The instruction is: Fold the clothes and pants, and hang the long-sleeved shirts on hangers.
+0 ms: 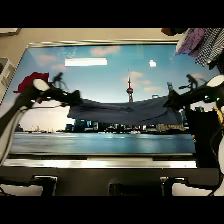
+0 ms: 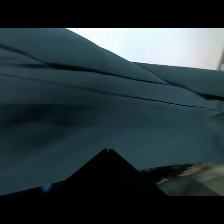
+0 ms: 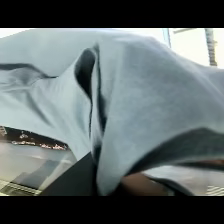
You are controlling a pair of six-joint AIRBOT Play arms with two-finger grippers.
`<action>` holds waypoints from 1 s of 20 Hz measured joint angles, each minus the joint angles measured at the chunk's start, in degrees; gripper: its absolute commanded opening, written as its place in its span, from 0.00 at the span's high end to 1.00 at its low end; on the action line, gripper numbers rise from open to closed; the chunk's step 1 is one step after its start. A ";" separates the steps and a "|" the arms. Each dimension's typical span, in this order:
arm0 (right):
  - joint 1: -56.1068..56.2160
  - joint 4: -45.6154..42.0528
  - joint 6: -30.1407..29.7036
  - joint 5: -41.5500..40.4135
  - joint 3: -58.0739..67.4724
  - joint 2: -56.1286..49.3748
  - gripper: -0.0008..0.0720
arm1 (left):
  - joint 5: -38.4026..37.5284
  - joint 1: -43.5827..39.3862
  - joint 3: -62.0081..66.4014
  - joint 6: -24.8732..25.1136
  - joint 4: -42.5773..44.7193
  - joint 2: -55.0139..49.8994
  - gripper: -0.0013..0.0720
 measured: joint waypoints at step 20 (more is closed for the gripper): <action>0.00 -11.23 6.10 10.49 11.58 9.73 0.95 | 25.05 -37.11 21.57 -8.55 -33.77 -27.50 0.96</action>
